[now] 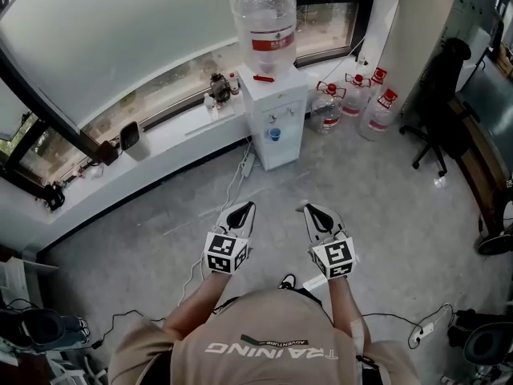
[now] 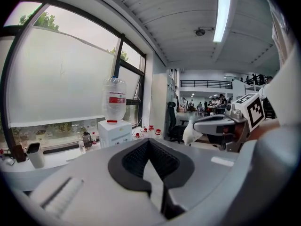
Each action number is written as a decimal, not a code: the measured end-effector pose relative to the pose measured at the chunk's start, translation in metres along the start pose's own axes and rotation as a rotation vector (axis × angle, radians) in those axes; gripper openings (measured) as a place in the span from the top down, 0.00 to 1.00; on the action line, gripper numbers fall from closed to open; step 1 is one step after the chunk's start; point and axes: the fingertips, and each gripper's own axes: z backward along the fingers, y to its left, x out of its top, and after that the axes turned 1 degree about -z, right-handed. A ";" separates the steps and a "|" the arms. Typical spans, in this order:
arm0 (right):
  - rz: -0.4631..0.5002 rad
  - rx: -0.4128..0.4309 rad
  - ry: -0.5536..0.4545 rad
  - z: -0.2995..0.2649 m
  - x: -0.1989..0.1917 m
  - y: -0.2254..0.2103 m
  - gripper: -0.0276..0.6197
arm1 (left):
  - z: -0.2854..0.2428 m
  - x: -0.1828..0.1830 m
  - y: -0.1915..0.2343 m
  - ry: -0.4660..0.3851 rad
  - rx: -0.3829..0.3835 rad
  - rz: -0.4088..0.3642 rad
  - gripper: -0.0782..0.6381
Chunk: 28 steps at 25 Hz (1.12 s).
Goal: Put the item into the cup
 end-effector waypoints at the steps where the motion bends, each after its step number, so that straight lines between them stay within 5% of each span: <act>1: 0.002 0.010 0.003 -0.006 0.000 -0.005 0.94 | -0.006 0.002 0.002 0.001 0.008 0.001 0.88; 11: 0.011 0.098 0.022 -0.056 -0.002 -0.042 0.94 | -0.060 0.005 0.026 0.023 0.066 0.039 0.88; 28: -0.023 -0.051 0.058 -0.189 0.023 -0.070 0.94 | -0.145 0.036 0.151 0.007 -0.075 -0.003 0.88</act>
